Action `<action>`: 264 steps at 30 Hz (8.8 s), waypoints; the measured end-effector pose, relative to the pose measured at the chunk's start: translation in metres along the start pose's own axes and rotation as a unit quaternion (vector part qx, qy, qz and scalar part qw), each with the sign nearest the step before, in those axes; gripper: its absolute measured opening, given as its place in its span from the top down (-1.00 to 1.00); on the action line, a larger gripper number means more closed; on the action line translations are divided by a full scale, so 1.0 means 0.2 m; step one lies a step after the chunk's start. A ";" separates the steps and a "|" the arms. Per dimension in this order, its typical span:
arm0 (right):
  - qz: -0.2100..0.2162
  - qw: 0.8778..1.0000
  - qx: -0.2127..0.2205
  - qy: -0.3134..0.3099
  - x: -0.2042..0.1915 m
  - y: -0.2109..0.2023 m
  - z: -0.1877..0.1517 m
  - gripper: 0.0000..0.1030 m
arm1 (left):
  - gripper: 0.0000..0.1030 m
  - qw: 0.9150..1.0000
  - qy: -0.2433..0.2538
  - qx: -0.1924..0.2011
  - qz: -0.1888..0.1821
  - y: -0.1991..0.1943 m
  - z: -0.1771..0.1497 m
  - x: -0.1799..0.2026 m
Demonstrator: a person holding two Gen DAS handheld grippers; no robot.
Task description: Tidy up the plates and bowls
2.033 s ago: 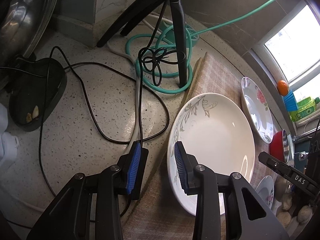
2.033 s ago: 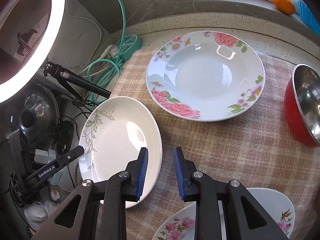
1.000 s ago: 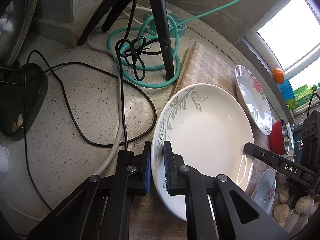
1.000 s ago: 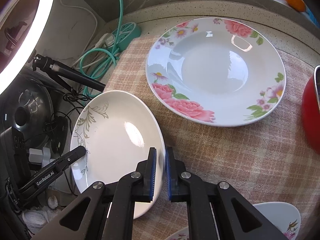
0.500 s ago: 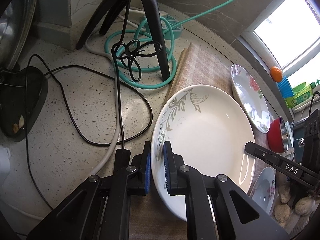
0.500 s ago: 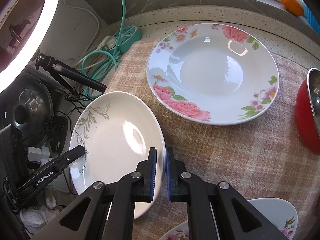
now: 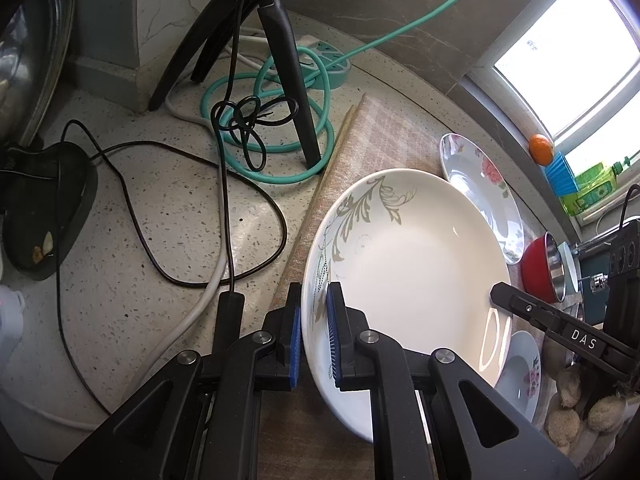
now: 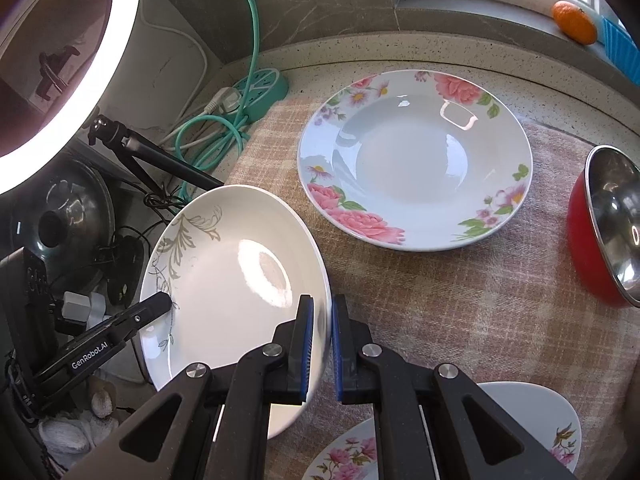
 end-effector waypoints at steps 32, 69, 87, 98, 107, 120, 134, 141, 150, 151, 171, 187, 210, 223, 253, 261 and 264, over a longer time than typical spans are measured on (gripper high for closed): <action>-0.009 0.999 0.033 0.039 0.37 -0.50 -0.38 0.84 | 0.81 0.998 0.045 -0.005 -0.034 -0.12 -0.32 0.50; -0.034 0.996 0.014 0.085 0.66 -0.61 -0.70 0.84 | 0.81 0.992 0.119 -0.045 -0.023 -0.07 -0.61 0.75; -0.074 0.997 0.006 0.038 0.60 -0.58 -0.69 0.83 | 0.79 0.988 0.153 -0.013 0.017 -0.08 -0.61 0.77; -0.097 0.995 0.002 0.015 0.56 -0.57 -0.69 0.78 | 0.79 0.988 0.150 -0.017 0.010 -0.08 -0.61 0.77; -0.094 0.995 0.015 0.020 0.56 -0.61 -0.67 0.75 | 0.79 0.990 0.141 -0.014 0.000 -0.11 -0.57 0.75; -0.061 0.996 0.066 -0.003 0.46 -0.74 -0.47 0.47 | 0.79 0.994 0.108 -0.001 -0.016 -0.12 -0.38 0.67; -0.020 0.997 0.061 -0.031 0.35 -0.68 0.00 0.17 | 0.77 0.997 0.061 0.007 -0.037 -0.01 -0.09 0.65; -0.004 0.999 0.051 -0.014 0.35 -0.59 0.25 0.17 | 0.77 0.998 0.047 0.009 -0.043 0.03 0.06 0.65; 0.001 0.999 0.045 0.024 0.44 -0.47 0.52 0.17 | 0.77 0.999 0.021 0.000 -0.048 0.13 0.21 0.64; -0.002 0.999 0.042 0.025 0.45 -0.44 0.54 0.17 | 0.77 0.999 0.018 -0.001 -0.048 0.14 0.23 0.64; -0.035 0.997 -0.002 0.062 0.69 -0.10 0.76 0.17 | 0.68 0.998 -0.023 -0.032 -0.042 0.35 0.37 0.58; -0.023 0.997 -0.035 0.068 0.70 0.01 0.72 0.45 | 0.68 0.997 -0.020 -0.042 -0.057 0.40 0.36 0.61; -0.024 0.997 -0.035 0.066 0.69 0.00 0.66 0.76 | 0.75 0.999 0.029 -0.007 -0.026 0.36 0.34 0.63; -0.013 0.998 -0.035 0.057 0.63 -0.02 0.58 0.76 | 0.75 1.000 0.018 0.001 -0.025 0.27 0.26 0.53; 0.003 0.998 0.023 0.055 0.47 -0.44 0.23 0.76 | 0.75 0.997 0.038 0.027 -0.056 -0.06 0.02 0.57; 0.008 0.997 0.041 0.069 0.49 -0.57 0.05 0.76 | 0.75 0.996 0.062 0.029 -0.060 -0.15 -0.08 0.63; 0.009 0.996 0.046 0.074 0.50 -0.62 -0.02 0.76 | 0.75 0.995 0.072 0.028 -0.062 -0.18 -0.12 0.65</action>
Point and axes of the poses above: each gripper's, at about its wrist camera, not at the fingertips, and y roughly the way its jaws point, x to its right, z to its top, the point moved 2 cm from there along y, roughly the way its jaws point, and after that the axes turned 9 degrees about z, right-handed, at the moved point
